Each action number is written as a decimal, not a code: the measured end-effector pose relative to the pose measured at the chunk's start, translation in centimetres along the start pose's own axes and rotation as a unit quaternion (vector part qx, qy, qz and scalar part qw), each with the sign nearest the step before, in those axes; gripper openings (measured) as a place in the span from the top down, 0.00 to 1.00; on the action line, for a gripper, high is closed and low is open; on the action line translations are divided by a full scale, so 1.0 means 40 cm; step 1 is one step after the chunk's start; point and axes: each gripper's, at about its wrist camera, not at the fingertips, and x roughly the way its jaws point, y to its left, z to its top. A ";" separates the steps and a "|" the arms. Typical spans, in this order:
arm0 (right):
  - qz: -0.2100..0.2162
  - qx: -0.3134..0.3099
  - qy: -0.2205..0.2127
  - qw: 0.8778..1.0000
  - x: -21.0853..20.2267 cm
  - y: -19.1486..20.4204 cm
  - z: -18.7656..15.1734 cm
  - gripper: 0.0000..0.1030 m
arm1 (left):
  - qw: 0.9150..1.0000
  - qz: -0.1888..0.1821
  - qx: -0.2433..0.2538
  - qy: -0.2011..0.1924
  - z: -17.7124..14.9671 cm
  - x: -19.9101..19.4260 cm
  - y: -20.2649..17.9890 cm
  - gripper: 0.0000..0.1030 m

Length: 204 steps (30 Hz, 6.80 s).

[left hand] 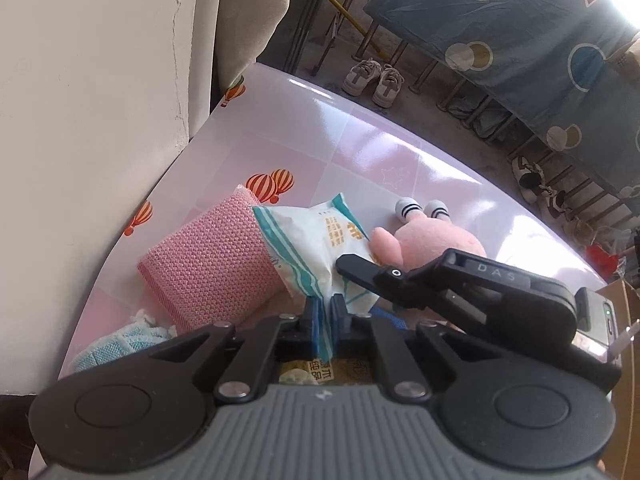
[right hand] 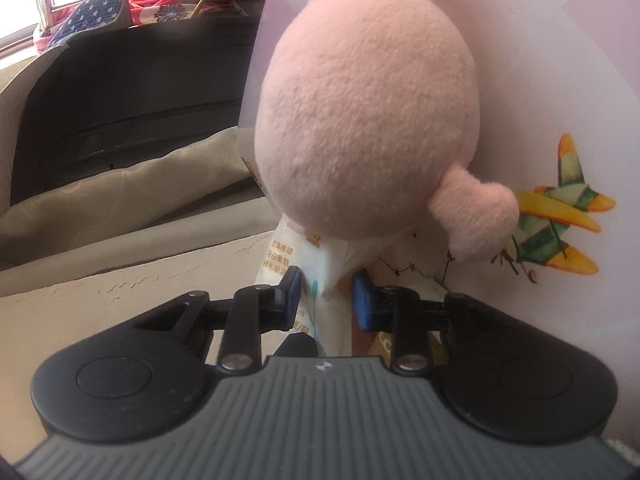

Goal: Organize soft objects
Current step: 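Move the right gripper to the white wipes pack and grasp it, then carry the white wipes pack with the right gripper into the cardboard box, then reach the right gripper to the pink knitted cloth and grasp it, then carry the pink knitted cloth with the right gripper into the cardboard box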

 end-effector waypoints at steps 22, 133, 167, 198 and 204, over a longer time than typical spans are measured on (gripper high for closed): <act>0.101 -0.131 0.045 0.985 -0.329 0.196 -0.223 0.82 | 0.986 -0.091 0.046 -0.132 -0.227 -0.466 -0.089 0.94; -0.157 -0.483 0.180 0.843 0.265 0.395 0.038 0.55 | 0.987 0.146 -0.009 -0.067 -0.080 0.031 0.071 0.36; -0.094 -0.450 0.121 0.880 -0.057 0.448 -0.018 0.69 | 0.988 0.068 0.021 -0.135 -0.164 -0.217 -0.047 0.33; -0.051 -0.278 -0.103 0.954 -1.108 -0.087 -0.116 0.73 | 0.940 -0.153 0.291 -0.092 -0.625 -0.298 -0.596 0.33; -0.031 -0.245 -0.137 0.959 -1.190 -0.166 -0.062 0.75 | 0.933 -0.164 0.312 -0.071 -0.646 -0.246 -0.667 0.33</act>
